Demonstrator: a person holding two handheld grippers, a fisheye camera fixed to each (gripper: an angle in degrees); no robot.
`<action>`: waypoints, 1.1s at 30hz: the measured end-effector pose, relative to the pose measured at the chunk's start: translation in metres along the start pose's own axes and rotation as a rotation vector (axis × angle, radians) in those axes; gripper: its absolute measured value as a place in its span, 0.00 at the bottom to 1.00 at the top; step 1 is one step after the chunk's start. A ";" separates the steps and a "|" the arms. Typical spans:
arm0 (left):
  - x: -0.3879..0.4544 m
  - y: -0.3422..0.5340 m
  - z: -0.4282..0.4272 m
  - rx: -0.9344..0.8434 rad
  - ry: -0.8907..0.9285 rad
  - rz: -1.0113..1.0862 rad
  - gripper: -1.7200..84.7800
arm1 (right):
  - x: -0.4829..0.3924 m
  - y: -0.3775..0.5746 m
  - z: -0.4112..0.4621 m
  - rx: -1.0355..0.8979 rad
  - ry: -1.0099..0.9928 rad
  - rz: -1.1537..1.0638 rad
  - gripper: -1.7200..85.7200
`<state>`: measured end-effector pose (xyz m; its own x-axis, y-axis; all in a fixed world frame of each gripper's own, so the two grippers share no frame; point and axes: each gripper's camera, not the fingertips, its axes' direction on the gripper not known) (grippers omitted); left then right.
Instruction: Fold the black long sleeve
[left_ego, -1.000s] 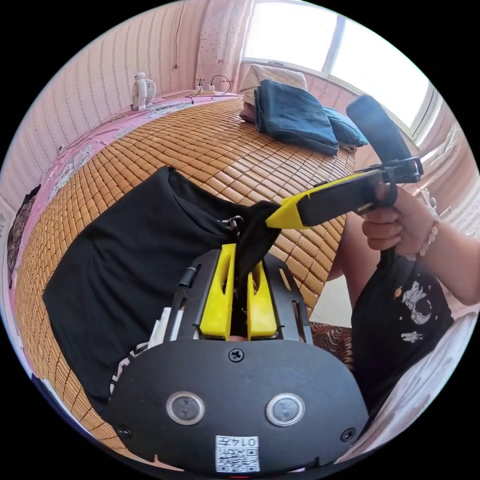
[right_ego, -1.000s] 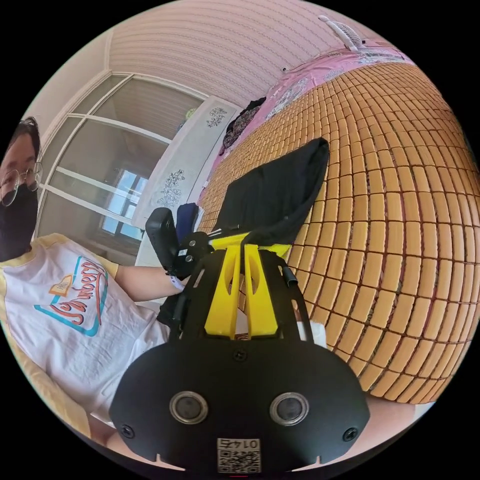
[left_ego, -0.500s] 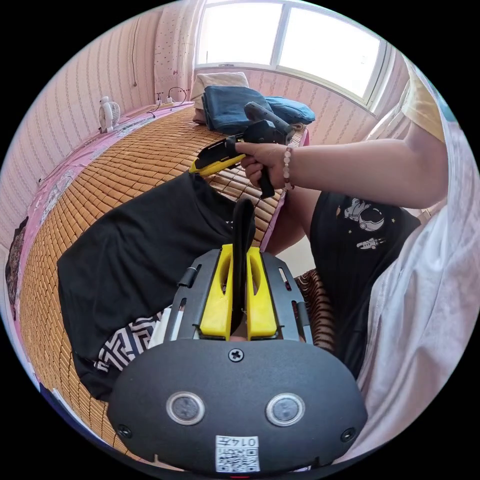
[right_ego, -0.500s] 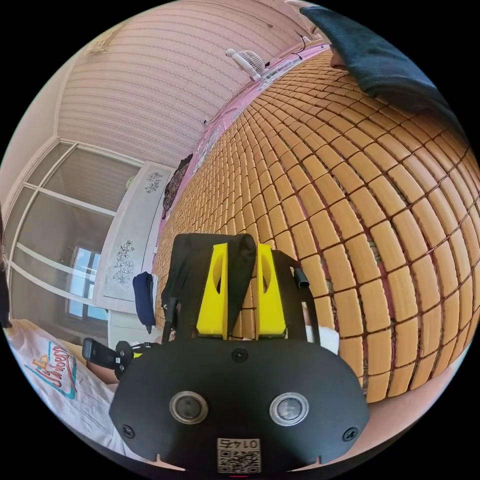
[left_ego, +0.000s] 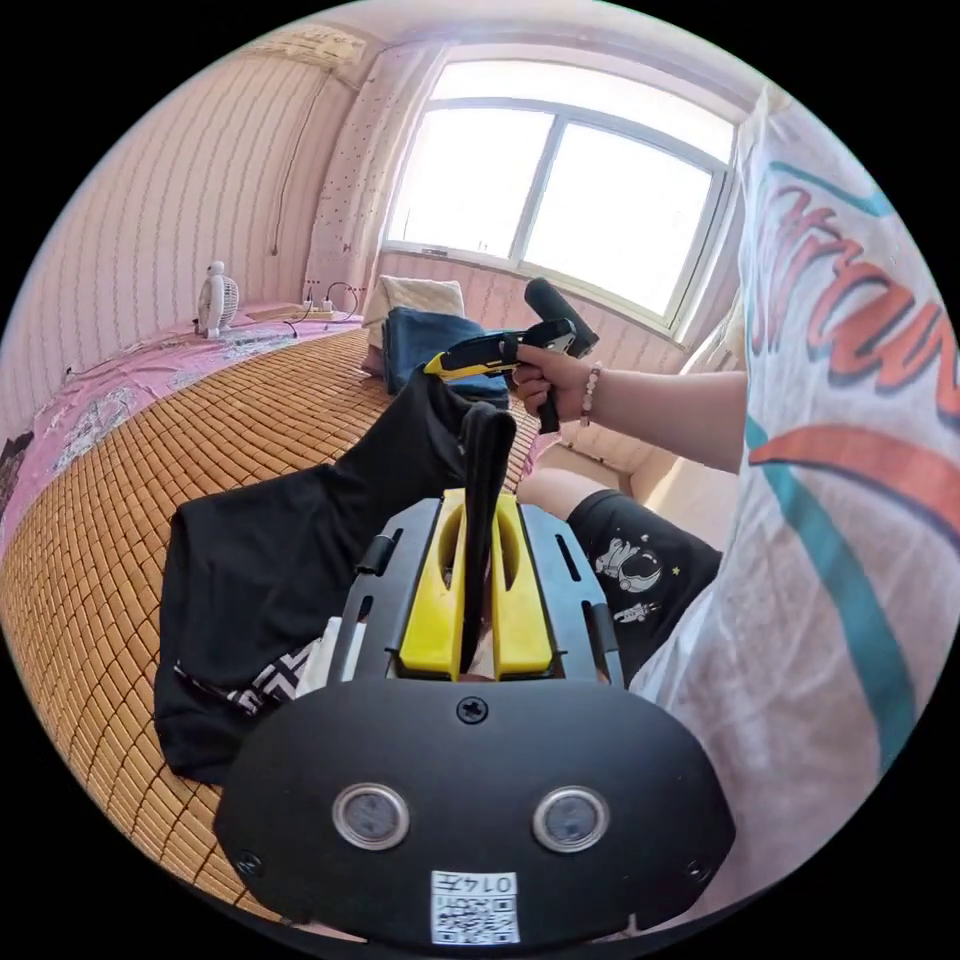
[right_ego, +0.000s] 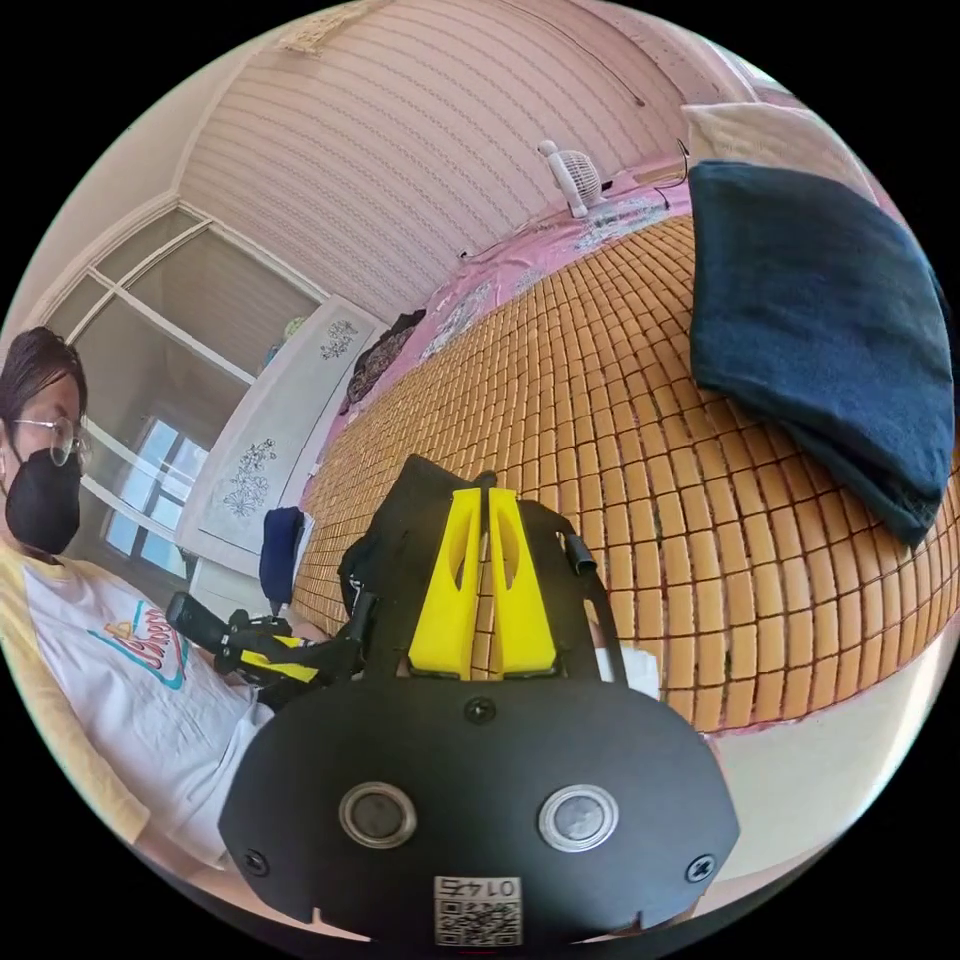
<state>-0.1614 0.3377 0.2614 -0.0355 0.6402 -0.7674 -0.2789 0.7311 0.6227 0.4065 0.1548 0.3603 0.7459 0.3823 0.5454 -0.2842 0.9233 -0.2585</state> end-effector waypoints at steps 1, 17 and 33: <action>-0.006 0.001 -0.012 0.034 -0.022 -0.036 0.06 | -0.014 -0.006 -0.004 0.007 0.010 -0.029 0.03; -0.142 0.085 -0.087 -0.039 -0.387 -0.708 0.08 | -0.181 -0.105 0.252 -0.302 0.130 -0.320 0.08; -0.123 0.044 -0.140 0.101 -0.403 -0.603 0.01 | -0.241 -0.122 0.284 -0.477 0.201 -0.479 0.07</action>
<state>-0.3038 0.2581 0.3617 0.4579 0.1428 -0.8775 -0.0482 0.9896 0.1359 0.0903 -0.0394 0.4871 0.8330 -0.1186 0.5403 0.3639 0.8531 -0.3738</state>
